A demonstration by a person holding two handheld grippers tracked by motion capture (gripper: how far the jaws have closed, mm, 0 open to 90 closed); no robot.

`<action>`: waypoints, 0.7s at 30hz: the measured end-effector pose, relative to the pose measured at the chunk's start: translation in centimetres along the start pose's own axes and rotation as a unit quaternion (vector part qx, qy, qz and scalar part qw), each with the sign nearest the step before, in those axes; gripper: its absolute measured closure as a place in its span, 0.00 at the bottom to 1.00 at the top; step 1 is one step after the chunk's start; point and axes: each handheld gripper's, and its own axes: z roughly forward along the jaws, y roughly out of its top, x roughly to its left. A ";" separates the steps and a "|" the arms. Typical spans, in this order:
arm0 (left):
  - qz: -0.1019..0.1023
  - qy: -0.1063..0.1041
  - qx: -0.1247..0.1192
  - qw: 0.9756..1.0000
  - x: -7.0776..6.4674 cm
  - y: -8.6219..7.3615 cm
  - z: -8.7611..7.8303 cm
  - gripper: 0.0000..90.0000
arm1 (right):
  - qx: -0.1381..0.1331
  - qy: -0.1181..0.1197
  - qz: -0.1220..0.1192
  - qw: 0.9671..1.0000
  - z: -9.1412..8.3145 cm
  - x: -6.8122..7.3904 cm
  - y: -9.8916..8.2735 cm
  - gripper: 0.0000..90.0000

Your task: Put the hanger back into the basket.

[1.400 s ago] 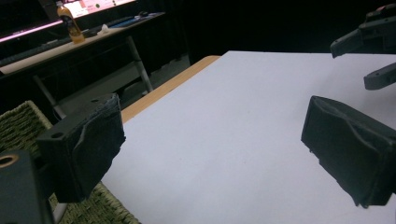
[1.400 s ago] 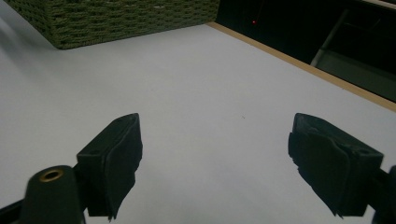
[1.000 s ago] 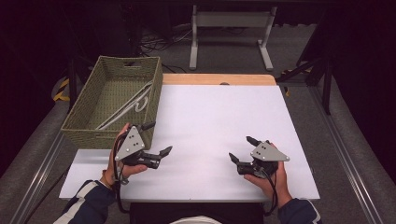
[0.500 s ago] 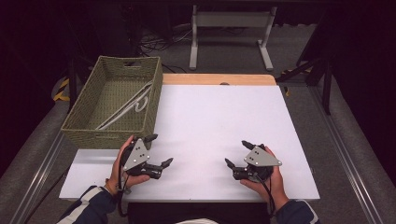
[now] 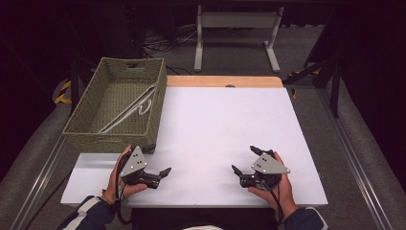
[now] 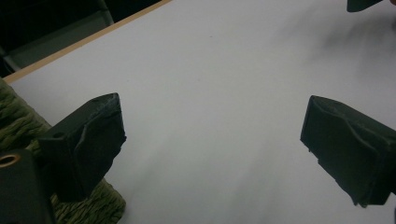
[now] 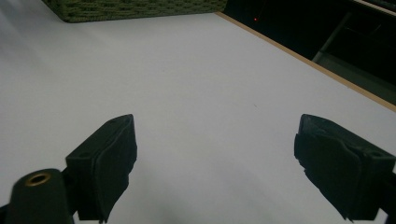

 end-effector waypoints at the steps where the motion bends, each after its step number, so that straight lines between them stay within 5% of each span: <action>1: 0.003 -0.001 0.001 1.000 0.0 0.0 0.1 0.08 | 0.001 0.001 0.000 1.000 0.0 0.0 0.0 0.15; 21: 0.000 -0.005 -0.009 1.000 -0.3 0.1 -0.1 0.08 | 0.001 -0.006 0.006 1.000 0.1 0.1 0.1 0.15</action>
